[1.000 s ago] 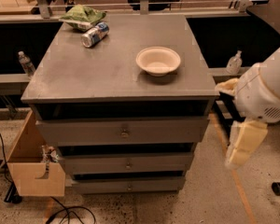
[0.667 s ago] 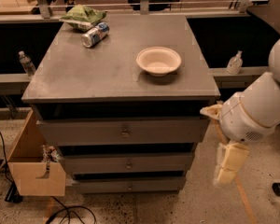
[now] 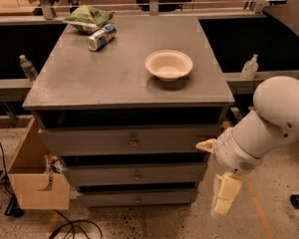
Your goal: Open middle drawer
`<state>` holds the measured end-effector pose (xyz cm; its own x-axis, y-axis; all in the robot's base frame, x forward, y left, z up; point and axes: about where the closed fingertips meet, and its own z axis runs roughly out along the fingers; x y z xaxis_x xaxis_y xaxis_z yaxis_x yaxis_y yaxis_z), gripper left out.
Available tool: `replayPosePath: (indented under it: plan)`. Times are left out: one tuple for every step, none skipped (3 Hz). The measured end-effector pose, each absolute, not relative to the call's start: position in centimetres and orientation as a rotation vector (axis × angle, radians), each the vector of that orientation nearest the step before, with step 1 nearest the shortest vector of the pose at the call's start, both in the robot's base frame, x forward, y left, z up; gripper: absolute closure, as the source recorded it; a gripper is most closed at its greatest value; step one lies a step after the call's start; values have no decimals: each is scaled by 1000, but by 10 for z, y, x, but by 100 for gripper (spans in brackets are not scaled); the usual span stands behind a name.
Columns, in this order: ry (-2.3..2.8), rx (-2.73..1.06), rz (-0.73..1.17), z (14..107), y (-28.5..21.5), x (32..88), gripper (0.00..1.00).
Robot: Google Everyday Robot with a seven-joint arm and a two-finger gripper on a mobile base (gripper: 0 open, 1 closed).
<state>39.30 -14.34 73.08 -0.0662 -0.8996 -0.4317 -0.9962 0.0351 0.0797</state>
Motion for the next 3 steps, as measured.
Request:
replayPosePath:
  plan:
    - [2030,-1944,555,694,-134,389,0]
    - [1975,-1935,611,624,-115,386,0]
    - [1891,-1863,705,571,-93,394,0]
